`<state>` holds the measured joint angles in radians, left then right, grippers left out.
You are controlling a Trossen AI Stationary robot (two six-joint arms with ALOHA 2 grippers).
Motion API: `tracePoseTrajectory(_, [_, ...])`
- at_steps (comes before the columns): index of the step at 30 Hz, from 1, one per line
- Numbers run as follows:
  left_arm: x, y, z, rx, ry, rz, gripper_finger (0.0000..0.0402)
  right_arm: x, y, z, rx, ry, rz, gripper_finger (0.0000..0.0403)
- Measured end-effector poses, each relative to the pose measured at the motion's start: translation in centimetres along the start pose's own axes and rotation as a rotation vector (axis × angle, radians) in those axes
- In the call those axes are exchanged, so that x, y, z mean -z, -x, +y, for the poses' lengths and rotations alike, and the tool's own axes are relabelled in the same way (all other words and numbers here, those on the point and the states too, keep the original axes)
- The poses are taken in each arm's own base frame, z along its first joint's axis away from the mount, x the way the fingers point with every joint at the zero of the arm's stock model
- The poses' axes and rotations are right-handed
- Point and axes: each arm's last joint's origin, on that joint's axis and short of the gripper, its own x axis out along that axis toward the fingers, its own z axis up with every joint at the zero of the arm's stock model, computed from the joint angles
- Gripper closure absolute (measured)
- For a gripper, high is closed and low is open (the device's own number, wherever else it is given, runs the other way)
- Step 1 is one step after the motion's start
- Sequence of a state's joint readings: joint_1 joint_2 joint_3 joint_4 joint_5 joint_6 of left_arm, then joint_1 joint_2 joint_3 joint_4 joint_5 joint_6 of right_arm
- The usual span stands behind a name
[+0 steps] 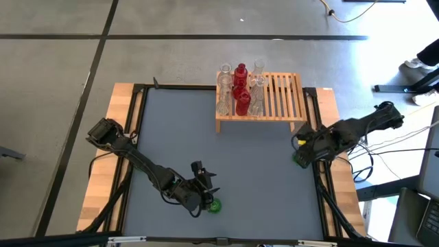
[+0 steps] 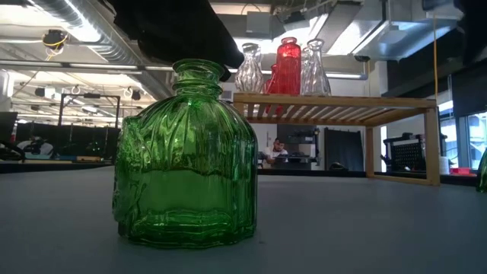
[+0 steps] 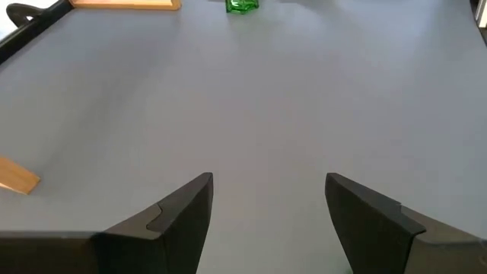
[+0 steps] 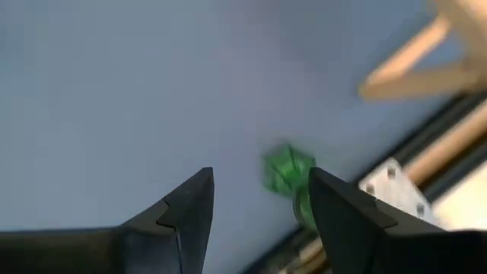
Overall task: Sort vases onto shelf
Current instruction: Put the right green vase onto the shelf
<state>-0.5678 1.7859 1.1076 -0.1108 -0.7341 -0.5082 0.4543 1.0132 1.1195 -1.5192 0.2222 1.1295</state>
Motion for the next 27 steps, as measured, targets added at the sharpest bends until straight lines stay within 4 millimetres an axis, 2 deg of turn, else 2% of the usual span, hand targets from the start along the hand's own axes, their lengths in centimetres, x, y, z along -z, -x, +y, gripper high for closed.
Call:
tracePoseTrajectory(3, [0.0,0.0,0.0,0.0,0.006,0.0,0.0153,0.6,-1.6,-0.1,0.036,-0.022,0.093,0.0195])
tracePoseTrajectory(7, [0.0,0.0,0.0,0.0,0.006,0.0,0.0153,1.5,-3.5,-0.4,0.085,-0.023,0.184,0.0157])
tracePoseTrajectory(10, [0.0,0.0,0.0,0.0,0.006,0.0,0.0153,1.8,-4.5,-0.6,0.125,-0.017,0.202,0.0123])
tracePoseTrajectory(14, [0.0,0.0,0.0,0.0,0.006,0.0,0.0153,1.8,-4.8,-0.8,0.158,-0.009,0.168,0.0095])
tracePoseTrajectory(20, [0.0,0.0,0.0,-0.001,0.006,0.0,0.0153,1.8,-4.9,-0.9,0.179,-0.005,0.133,0.01])
tracePoseTrajectory(27, [0.0,0.0,0.0,-0.001,0.006,0.0,0.0153,1.8,-7.2,-1.9,0.234,-0.044,0.203,0.0127])
